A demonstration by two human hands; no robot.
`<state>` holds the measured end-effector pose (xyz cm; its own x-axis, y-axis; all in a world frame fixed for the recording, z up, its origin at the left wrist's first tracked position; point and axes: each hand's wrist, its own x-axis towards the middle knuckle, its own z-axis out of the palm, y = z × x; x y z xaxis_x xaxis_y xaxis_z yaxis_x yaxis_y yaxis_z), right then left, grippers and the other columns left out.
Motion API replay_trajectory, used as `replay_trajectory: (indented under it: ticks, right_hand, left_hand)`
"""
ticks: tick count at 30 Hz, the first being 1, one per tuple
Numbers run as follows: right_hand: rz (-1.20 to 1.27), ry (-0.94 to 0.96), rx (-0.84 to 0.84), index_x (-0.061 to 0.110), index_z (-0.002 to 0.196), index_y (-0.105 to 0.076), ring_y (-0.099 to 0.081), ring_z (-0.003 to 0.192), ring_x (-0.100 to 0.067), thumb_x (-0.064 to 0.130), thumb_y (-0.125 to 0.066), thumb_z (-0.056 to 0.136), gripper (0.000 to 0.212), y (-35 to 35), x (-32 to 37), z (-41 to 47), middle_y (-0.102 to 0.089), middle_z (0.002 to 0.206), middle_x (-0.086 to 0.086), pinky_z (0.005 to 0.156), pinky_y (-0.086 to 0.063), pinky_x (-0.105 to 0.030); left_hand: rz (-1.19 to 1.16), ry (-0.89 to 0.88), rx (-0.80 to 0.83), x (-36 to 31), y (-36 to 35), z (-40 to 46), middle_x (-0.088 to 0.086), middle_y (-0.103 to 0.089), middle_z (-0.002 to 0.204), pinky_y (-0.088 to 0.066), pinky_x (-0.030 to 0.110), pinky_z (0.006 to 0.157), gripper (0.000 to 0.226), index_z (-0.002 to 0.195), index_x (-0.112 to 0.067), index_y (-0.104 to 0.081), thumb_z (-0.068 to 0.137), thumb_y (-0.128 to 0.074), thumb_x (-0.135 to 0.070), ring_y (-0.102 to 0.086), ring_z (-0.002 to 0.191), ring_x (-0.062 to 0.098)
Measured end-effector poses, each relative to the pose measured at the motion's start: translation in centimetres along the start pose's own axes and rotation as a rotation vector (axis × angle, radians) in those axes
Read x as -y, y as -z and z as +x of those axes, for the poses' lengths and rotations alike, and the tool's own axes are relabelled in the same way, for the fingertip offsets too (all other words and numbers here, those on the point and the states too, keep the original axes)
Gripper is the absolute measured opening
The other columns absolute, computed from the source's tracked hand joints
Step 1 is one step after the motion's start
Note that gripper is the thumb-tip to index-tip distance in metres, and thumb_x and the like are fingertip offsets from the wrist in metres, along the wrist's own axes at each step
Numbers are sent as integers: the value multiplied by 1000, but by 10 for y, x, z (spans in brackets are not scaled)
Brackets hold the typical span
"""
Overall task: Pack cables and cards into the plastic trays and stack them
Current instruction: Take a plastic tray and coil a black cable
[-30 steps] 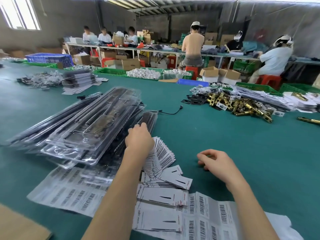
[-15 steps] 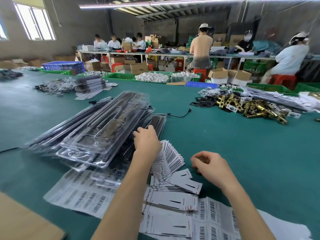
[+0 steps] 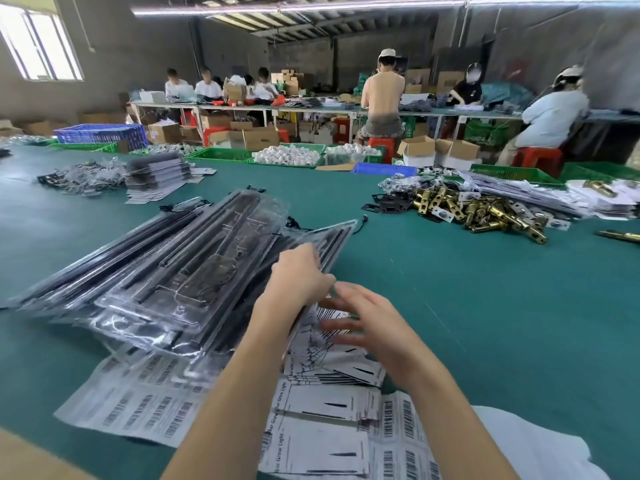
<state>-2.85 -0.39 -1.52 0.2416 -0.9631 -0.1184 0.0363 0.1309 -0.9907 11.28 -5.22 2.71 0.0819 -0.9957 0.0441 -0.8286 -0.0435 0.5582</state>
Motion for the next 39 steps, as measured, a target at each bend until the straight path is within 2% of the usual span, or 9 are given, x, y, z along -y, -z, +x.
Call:
replay_trajectory:
  ticks: [5, 10, 16, 21, 25, 29, 33, 36, 39]
  right_hand:
    - [384, 8, -66, 22, 118, -71, -71, 81, -21, 35, -57, 101, 26, -4, 1, 2, -74, 108, -7, 80, -59, -39]
    - [295, -68, -242, 8, 127, -65, -70, 77, -24, 8, -58, 96, 32, 11, -5, 5, -74, 103, -13, 64, -60, -37]
    - [46, -23, -336, 19, 141, -57, -73, 95, -11, 3, -57, 94, 49, 85, 21, -14, -76, 111, 3, 80, -55, -24]
    - [-146, 90, -287, 22, 141, -56, -68, 110, -10, 5, -63, 92, 52, 138, 26, -39, -70, 126, 6, 97, -52, -26]
    - [21, 163, -117, 25, 139, -59, -68, 116, -26, 8, -62, 94, 48, 165, 21, -70, -68, 131, -4, 88, -58, -35]
    - [-524, 27, -279, 41, 132, -61, -62, 120, -10, 20, -73, 90, 48, 188, 34, -93, -65, 132, 12, 108, -47, -45]
    - [-932, -55, -473, 38, 137, -53, -52, 118, -7, 39, -79, 82, 61, 173, 52, -90, -53, 132, 18, 101, -45, -35]
    - [-981, -32, -269, 38, 148, -39, -33, 134, -1, 52, -84, 70, 91, 133, 53, -70, -37, 142, 21, 111, -31, -29]
    - [-1179, -90, -218, 34, 158, -23, -15, 154, -17, 30, -72, 83, 90, 102, 26, -40, -18, 166, 5, 122, -23, -49]
  left_hand:
    - [-213, -43, 39, -17, 3, 1, 1, -63, 91, -48, 33, 75, 20, 87, -20, -53, 94, -52, -39, -59, 86, 20]
    - [-706, 21, 292, -21, -4, 5, 5, -63, 102, -58, 33, 74, 16, 97, -15, -61, 102, -50, -26, -64, 90, 17]
    - [-451, -20, -164, 3, -21, 16, -4, -66, 95, -43, 24, 64, 23, 102, -18, -60, 98, -56, -40, -60, 82, 6]
    - [-1040, 122, 456, -9, -43, 14, 12, -70, 114, -61, 33, 78, 60, 121, -9, -57, 88, -61, -59, -75, 93, 24]
    - [-1130, 112, 529, -35, -74, 2, 9, -71, 113, -60, 32, 76, 52, 117, -12, -66, 83, -72, -51, -73, 94, 21]
    - [-1205, 191, 569, -57, -95, -6, 6, -72, 105, -60, 36, 80, 23, 109, -11, -64, 96, -66, -30, -69, 82, 23]
    - [-1301, 319, 499, -74, -114, -19, 9, -63, 109, -52, 22, 51, 14, 99, -14, -54, 100, -62, -26, -58, 69, 17]
    - [-1461, 358, 521, -80, -120, -24, 10, -67, 103, -56, 25, 55, 9, 98, -12, -52, 100, -61, -16, -67, 75, 21]
    - [-1557, 279, 623, -77, -115, -25, 7, -74, 90, -61, 28, 67, 6, 104, -7, -58, 99, -59, -10, -73, 76, 20]
